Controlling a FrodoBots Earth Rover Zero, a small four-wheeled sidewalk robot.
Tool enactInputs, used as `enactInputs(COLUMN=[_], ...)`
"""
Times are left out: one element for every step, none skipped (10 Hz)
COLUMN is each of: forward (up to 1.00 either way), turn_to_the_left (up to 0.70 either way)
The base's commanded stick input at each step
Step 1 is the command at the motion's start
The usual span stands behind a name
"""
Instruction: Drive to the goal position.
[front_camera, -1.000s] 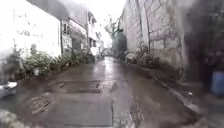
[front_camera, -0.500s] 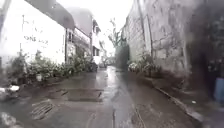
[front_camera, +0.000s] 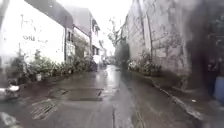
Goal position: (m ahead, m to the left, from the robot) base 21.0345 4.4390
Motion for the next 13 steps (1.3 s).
enactInputs(forward=[0.99, 0.99, 0.99, 0.99, 0.99, 0.99, 0.99, 0.99, 0.99, 0.37, 0.0, 0.0, 0.0], turn_to_the_left=[0.4, 0.4, 0.4, 0.4, 0.4, 0.4, 0.4, 0.14, -0.27, -0.77, -0.99, -0.99, -0.99])
